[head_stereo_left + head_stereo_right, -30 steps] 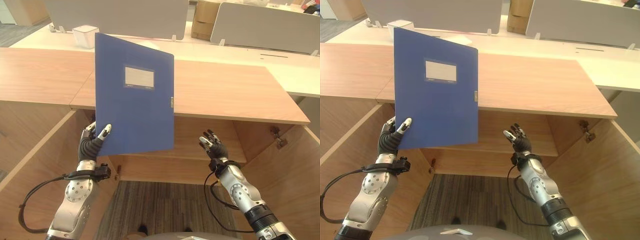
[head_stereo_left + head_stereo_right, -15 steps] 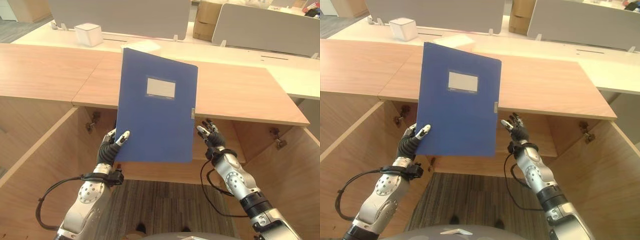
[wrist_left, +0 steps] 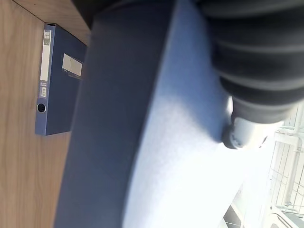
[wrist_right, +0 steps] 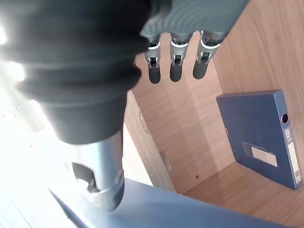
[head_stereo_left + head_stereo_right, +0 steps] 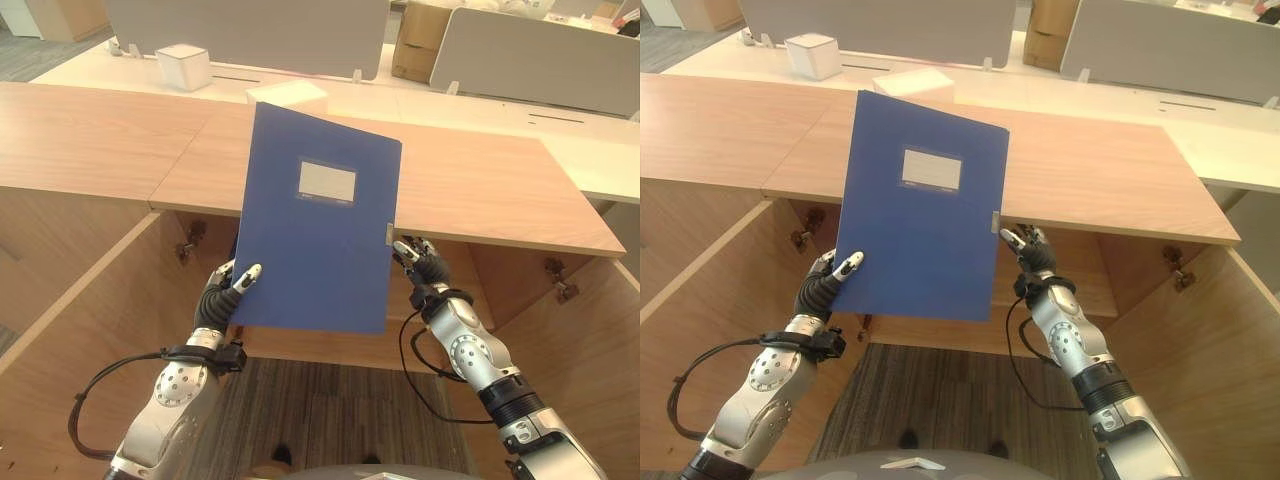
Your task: Put the empty folder in the office cabinet
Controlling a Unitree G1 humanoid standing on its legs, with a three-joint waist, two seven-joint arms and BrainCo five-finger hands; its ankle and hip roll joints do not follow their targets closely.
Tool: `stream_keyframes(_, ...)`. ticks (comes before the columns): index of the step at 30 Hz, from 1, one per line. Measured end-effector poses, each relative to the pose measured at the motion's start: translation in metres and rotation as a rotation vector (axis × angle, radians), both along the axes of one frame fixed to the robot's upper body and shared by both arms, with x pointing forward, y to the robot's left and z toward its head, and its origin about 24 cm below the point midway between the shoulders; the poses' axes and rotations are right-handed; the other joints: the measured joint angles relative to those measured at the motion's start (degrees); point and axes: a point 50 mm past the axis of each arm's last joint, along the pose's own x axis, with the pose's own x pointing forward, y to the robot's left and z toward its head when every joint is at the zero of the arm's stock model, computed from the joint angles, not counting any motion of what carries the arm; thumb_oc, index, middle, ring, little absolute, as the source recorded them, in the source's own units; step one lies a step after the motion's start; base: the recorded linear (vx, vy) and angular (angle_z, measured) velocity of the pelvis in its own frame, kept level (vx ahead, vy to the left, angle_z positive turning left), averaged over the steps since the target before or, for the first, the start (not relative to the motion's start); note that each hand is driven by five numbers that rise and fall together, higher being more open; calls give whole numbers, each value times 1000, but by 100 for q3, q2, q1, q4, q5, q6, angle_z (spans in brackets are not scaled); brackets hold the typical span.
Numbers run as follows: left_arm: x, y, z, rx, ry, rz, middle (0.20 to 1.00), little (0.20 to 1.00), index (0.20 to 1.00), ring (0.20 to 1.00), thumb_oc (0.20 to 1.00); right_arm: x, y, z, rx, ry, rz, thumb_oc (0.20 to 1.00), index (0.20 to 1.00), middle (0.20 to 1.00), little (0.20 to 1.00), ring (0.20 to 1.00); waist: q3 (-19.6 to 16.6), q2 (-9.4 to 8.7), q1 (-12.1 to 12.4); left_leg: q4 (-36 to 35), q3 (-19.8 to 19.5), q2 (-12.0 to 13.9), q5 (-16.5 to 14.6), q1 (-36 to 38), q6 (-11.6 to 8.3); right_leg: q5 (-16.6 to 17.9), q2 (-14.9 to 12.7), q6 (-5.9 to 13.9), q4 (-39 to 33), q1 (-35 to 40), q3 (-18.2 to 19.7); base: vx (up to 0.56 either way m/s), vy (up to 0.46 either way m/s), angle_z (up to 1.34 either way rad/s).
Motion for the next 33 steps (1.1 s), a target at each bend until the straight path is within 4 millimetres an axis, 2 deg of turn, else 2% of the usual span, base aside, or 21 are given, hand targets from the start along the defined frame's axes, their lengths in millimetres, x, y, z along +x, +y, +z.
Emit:
stream_keyframes(9, 0, 1, 0, 2, -2, 7, 200, 200, 200, 200, 200, 0, 0, 1, 5, -13, 14, 1000, 1000, 1000, 1000, 1000, 74, -93, -5, 2, 54, -1, -1, 16, 0, 7, 0, 8, 0, -13, 46, -4, 1, -1)
stream_keyframes(15, 1, 3, 1, 1, -6, 23, 200, 200, 200, 200, 200, -3, 1, 3, 34, -26, 4, 1000, 1000, 1000, 1000, 1000, 96, -67, -19, 1, 116, -2, -2, 27, 2, 18, -2, 17, 0, -32, 107, -8, 5, -5)
stream_keyframes(19, 1, 4, 1, 1, -7, 37, 200, 200, 200, 200, 200, -6, -9, 0, 80, -24, -68, 1000, 1000, 1000, 1000, 1000, 103, -57, -47, 1, 123, -3, -3, 48, 2, 23, 1, 10, 0, -18, 116, 0, 0, 0)
stream_keyframes(27, 2, 17, 5, 39, -32, 125, 200, 200, 200, 200, 200, -18, -26, -7, 108, -15, -155, 1000, 1000, 1000, 1000, 1000, 116, -36, -235, -1, 165, 0, -23, 89, -16, 26, 1, 16, 0, 9, 160, 5, 3, -1)
stream_keyframes(31, 2, 15, 5, 18, -33, 132, 200, 200, 200, 200, 200, -18, -22, -2, 112, -36, -134, 1000, 1000, 1000, 1000, 1000, 116, -36, -311, -1, 175, 2, -22, 90, -16, 26, 2, 16, 0, 5, 171, 0, -1, -1)
stream_keyframes(33, 2, 14, 4, 16, -32, 129, 200, 200, 200, 200, 200, -20, -13, 10, 118, -84, -85, 1000, 1000, 1000, 1000, 1000, 115, -37, -312, 0, 198, 5, -22, 98, -16, 30, 8, 11, 0, -1, 195, 2, -1, -5)
